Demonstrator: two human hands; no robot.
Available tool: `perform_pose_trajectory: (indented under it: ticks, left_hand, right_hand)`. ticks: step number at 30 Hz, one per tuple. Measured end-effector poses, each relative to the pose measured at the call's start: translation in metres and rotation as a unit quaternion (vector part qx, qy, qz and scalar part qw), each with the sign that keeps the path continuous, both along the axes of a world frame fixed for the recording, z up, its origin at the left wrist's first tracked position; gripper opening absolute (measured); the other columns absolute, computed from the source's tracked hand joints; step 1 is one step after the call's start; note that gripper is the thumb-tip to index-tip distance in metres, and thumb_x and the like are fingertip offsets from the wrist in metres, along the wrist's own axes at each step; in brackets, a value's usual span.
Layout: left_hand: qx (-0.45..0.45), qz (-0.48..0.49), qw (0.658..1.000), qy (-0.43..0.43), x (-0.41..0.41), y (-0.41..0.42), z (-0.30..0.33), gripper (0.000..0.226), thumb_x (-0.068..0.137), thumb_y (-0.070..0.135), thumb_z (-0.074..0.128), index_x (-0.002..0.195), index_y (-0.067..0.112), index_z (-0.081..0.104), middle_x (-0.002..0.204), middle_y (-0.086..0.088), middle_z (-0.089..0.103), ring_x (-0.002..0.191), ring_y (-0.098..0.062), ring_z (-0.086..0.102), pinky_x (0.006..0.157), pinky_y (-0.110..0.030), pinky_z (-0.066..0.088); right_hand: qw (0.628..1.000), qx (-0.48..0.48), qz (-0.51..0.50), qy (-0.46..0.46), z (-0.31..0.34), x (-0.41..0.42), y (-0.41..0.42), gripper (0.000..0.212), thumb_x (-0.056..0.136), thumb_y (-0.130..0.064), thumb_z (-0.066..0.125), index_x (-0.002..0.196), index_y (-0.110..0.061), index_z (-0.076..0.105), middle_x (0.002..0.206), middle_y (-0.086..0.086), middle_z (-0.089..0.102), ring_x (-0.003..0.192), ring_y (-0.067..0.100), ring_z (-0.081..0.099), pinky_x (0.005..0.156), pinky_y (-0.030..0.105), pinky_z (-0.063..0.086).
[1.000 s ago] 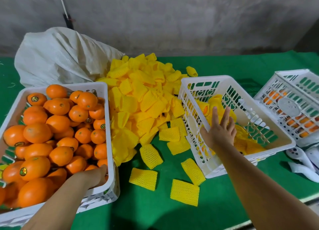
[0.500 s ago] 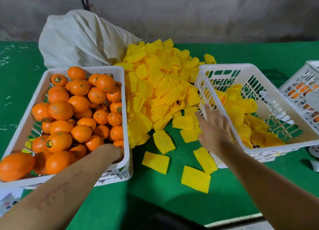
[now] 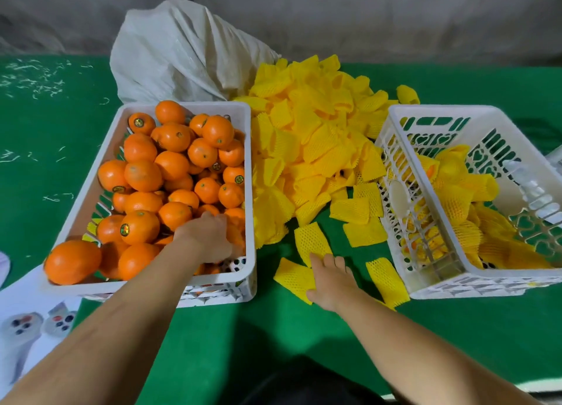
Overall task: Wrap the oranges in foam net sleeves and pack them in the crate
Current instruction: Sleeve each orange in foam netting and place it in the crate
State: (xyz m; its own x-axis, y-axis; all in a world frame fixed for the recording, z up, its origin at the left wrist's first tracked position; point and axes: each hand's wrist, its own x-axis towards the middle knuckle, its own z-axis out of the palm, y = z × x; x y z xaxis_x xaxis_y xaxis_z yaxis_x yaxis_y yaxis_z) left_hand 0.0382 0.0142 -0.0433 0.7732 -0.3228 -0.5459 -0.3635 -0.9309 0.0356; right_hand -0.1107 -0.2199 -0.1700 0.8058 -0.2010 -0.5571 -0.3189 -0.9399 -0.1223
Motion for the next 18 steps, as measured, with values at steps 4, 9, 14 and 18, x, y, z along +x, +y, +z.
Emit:
perform_pose_trajectory:
  ticks: [4,9,14,18]
  left_hand:
    - [-0.294,0.17,0.937,-0.082,0.008,0.014,-0.007,0.076,0.082,0.07,0.075,0.141,0.027,0.055,0.125,-0.002,0.059,0.109,-0.024,0.061,0.092,-0.045,0.058]
    - [-0.528,0.17,0.821,-0.135,-0.04,-0.005,-0.008,0.079,0.08,0.066,0.075,0.149,0.04,0.046,0.125,0.01,0.042,0.104,0.015,0.045,0.083,-0.005,0.04]
    - [-0.619,0.161,0.765,-0.072,-0.065,-0.03,-0.007,0.07,0.079,0.057,0.077,0.142,0.05,0.046,0.127,0.015,0.042,0.117,0.009,0.05,0.089,-0.011,0.048]
    - [-0.654,0.146,0.741,-0.048,-0.073,-0.043,-0.007,0.069,0.087,0.052,0.081,0.146,0.042,0.047,0.136,0.01,0.049,0.121,0.004,0.056,0.093,-0.015,0.051]
  right_hand:
    - [0.997,0.019,-0.055,-0.051,-0.013,-0.009,0.002,0.042,0.098,-0.035,0.061,0.135,-0.019,0.049,0.139,0.007,0.042,0.128,0.03,0.038,0.103,0.039,0.041]
    - [0.91,0.285,-0.241,-0.183,0.003,-0.004,-0.002,0.02,0.091,-0.019,0.066,0.09,-0.017,0.046,0.08,0.0,0.042,0.068,0.015,0.038,0.06,0.033,0.031]
    - [0.773,0.426,-0.34,-0.324,0.067,0.017,0.001,0.022,0.096,-0.015,0.071,0.111,-0.025,0.058,0.095,0.002,0.063,0.08,0.013,0.057,0.071,0.026,0.046]
    - [0.697,0.581,-0.279,-0.315,0.113,0.027,0.017,0.011,0.094,-0.031,0.073,0.104,-0.033,0.077,0.11,-0.002,0.078,0.098,0.008,0.073,0.077,0.023,0.056]
